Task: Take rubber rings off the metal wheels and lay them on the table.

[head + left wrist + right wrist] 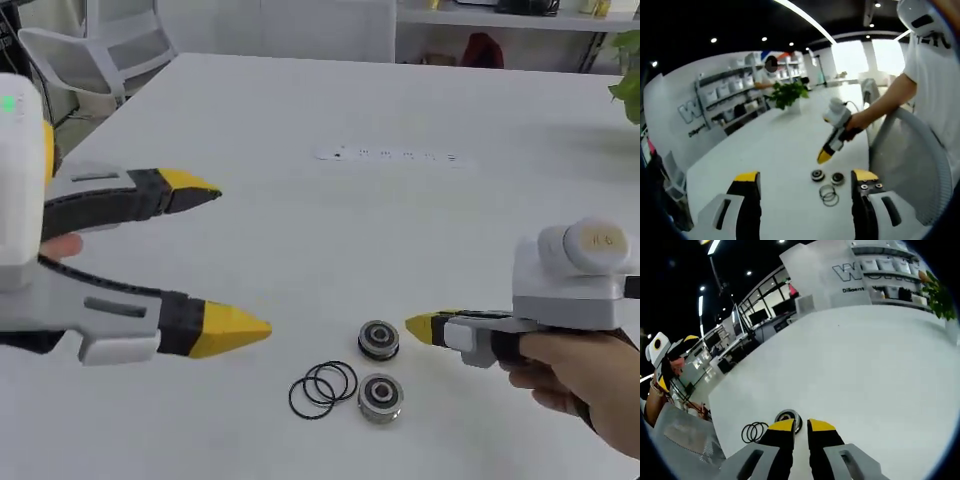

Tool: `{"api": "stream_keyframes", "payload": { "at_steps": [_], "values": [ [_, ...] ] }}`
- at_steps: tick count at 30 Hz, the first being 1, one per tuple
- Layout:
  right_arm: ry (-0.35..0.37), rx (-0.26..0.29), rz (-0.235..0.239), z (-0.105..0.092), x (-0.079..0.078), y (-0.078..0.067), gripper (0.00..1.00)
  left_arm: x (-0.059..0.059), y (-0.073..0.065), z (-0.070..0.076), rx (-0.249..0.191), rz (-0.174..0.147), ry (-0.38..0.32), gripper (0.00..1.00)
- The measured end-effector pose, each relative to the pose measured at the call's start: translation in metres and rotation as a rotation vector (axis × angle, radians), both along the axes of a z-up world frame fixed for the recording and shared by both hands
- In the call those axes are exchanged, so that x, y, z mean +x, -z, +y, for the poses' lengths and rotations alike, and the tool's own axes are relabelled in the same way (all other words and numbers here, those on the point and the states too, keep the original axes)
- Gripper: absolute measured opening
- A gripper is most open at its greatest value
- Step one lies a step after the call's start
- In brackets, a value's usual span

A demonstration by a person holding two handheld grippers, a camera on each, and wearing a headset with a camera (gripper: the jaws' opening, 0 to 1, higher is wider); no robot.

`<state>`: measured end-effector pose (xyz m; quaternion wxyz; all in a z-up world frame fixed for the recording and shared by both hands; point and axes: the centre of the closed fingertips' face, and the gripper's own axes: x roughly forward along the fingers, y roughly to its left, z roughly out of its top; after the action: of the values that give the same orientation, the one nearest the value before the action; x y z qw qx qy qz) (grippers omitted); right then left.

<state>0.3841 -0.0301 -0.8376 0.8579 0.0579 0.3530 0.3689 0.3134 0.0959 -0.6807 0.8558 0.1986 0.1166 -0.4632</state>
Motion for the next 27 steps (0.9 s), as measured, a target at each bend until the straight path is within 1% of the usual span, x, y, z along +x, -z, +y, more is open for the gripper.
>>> {"api": "stream_keyframes", "payload": {
  "at_steps": [2, 5, 6, 9, 13, 14, 15, 16, 17, 18, 21, 22, 23, 24, 25, 26, 27],
  "values": [
    [-0.002, -0.018, 0.000, -0.002, -0.001, 0.003, 0.07, 0.008, -0.006, -0.010, -0.003, -0.018, 0.022, 0.74],
    [-0.019, -0.043, 0.000, -0.001, -0.004, 0.007, 0.07, 0.016, -0.010, -0.021, -0.007, -0.033, 0.047, 0.73],
    [-0.029, -0.057, -0.002, -0.001, -0.006, 0.009, 0.08, 0.020, -0.013, -0.028, -0.019, -0.043, 0.064, 0.73],
    [-0.052, -0.078, 0.006, -0.001, -0.009, 0.015, 0.08, 0.033, -0.018, -0.046, -0.058, -0.051, 0.087, 0.69],
    [-0.085, -0.119, -0.009, -0.002, -0.012, 0.020, 0.08, 0.048, -0.019, -0.066, -0.075, -0.062, 0.127, 0.67],
    [-0.088, -0.120, -0.010, -0.004, -0.011, 0.020, 0.09, 0.048, -0.018, -0.074, -0.076, -0.063, 0.136, 0.66],
    [-0.089, -0.120, -0.011, -0.004, -0.011, 0.020, 0.09, 0.049, -0.016, -0.082, -0.068, -0.062, 0.161, 0.65],
    [-0.092, -0.118, -0.010, -0.003, -0.011, 0.020, 0.09, 0.050, -0.014, -0.085, -0.055, -0.061, 0.175, 0.64],
    [-0.092, -0.116, -0.010, -0.003, -0.012, 0.020, 0.09, 0.050, -0.011, -0.091, -0.035, -0.066, 0.194, 0.63],
    [-0.094, -0.114, -0.012, -0.003, -0.011, 0.020, 0.10, 0.051, -0.009, -0.095, -0.025, -0.069, 0.204, 0.62],
    [-0.100, -0.113, -0.016, -0.002, -0.011, 0.019, 0.10, 0.056, 0.002, -0.103, -0.014, -0.058, 0.227, 0.60],
    [-0.102, -0.112, -0.018, -0.002, -0.011, 0.019, 0.10, 0.060, 0.009, -0.105, -0.005, -0.049, 0.227, 0.58],
    [-0.103, -0.111, -0.019, -0.001, -0.012, 0.019, 0.10, 0.064, 0.016, -0.105, 0.018, -0.048, 0.216, 0.55],
    [-0.107, -0.111, -0.018, -0.001, -0.012, 0.019, 0.11, 0.073, 0.028, -0.101, 0.079, -0.054, 0.184, 0.52],
    [-0.108, -0.111, -0.018, 0.000, -0.012, 0.019, 0.11, 0.076, 0.031, -0.101, 0.093, -0.057, 0.176, 0.51],
    [-0.116, -0.115, -0.020, 0.001, -0.013, 0.020, 0.11, 0.081, 0.043, -0.103, 0.116, -0.062, 0.168, 0.50],
    [-0.121, -0.117, -0.023, 0.002, -0.014, 0.020, 0.11, 0.081, 0.044, -0.105, 0.109, -0.059, 0.170, 0.50]
  ]
}}
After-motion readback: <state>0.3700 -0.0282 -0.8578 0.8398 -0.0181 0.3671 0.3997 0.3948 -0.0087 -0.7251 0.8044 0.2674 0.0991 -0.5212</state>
